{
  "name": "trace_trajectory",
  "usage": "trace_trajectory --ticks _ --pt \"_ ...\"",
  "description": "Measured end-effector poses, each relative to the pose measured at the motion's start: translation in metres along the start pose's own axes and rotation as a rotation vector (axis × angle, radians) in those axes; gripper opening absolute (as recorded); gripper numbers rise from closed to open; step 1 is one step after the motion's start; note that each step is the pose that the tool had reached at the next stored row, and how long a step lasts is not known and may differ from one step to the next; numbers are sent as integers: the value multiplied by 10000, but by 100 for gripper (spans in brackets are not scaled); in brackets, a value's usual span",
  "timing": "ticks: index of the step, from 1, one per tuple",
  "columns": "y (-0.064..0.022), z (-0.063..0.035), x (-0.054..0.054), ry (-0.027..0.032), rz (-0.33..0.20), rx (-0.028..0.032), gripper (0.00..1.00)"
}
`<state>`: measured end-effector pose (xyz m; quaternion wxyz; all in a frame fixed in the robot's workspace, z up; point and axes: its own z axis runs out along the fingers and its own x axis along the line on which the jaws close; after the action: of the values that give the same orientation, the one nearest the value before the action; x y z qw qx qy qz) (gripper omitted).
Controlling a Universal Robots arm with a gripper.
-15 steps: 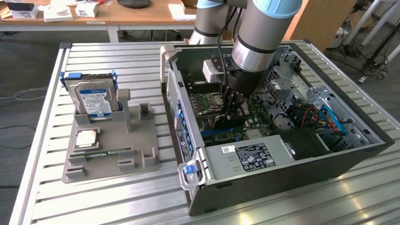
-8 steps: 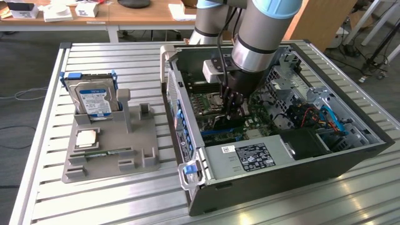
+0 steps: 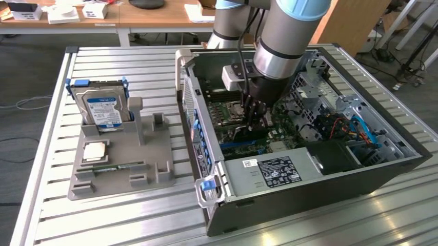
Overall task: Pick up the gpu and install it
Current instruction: 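Insert the gpu into the slot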
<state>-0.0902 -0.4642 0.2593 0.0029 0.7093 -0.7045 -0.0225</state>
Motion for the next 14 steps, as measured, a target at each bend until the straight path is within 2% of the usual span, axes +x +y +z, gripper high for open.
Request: trace_trajectory --ticks 14 --pt "0 1 0 -7 190 6 27"
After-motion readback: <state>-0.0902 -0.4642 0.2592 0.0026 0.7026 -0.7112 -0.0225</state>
